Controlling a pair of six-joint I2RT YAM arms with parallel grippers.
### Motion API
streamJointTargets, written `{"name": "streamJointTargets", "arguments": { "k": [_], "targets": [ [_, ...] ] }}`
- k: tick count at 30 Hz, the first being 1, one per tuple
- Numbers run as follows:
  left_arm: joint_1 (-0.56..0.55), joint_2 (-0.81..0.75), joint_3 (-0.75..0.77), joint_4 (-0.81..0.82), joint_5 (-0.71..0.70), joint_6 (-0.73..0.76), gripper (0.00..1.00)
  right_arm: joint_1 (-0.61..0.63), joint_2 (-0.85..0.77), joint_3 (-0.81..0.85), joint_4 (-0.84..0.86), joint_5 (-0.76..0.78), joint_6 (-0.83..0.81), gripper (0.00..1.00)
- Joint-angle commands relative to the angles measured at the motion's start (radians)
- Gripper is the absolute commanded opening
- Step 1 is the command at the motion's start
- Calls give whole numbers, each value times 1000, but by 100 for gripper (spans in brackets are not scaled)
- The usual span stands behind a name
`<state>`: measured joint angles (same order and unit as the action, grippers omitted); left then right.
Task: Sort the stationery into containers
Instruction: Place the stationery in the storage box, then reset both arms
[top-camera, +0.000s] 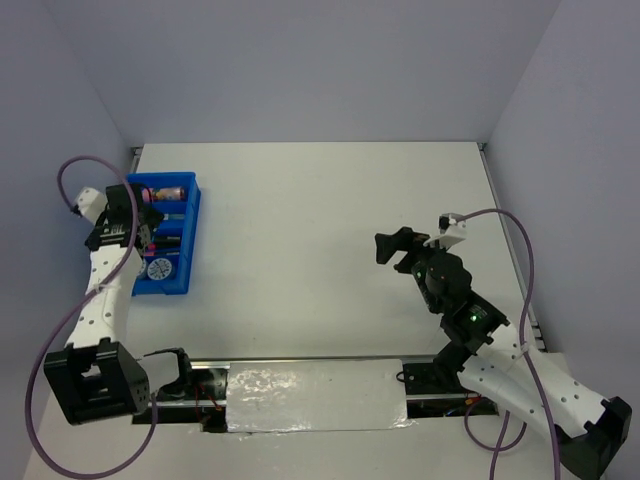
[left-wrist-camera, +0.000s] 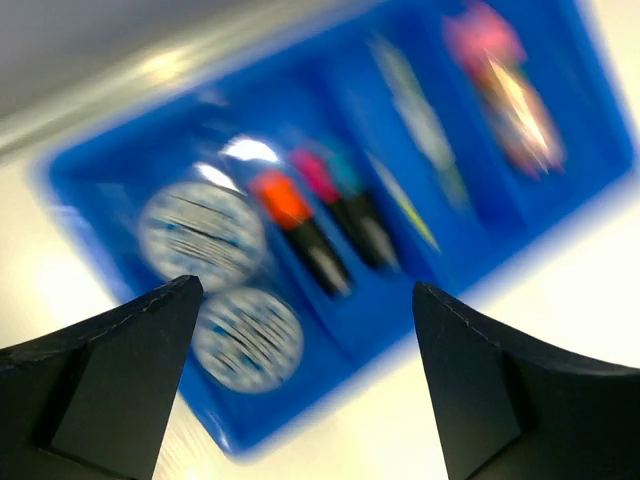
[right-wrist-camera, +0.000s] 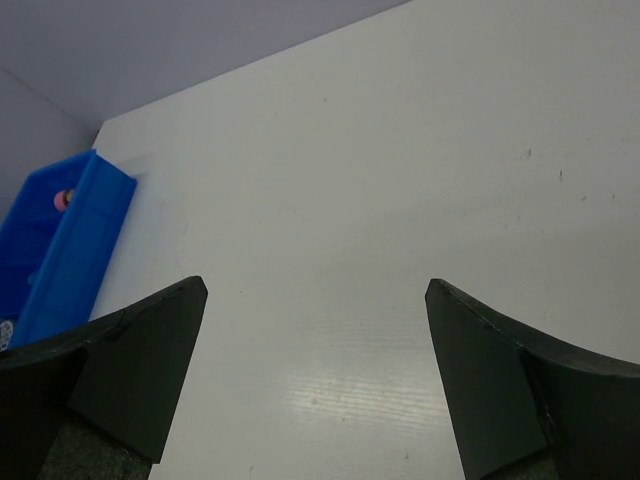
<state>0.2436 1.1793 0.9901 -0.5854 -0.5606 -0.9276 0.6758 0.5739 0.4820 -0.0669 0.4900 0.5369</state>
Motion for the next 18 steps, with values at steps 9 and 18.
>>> {"name": "streamJointTargets", "arguments": {
  "k": [9,18],
  "targets": [
    [-236,-272,114,-2,519,478,99,-2,55,360,-288,-82,-173,100],
    [-271,-654,99,-212,381,559,99,4,-19,618,-600,-130,-227,100]
  ]
}}
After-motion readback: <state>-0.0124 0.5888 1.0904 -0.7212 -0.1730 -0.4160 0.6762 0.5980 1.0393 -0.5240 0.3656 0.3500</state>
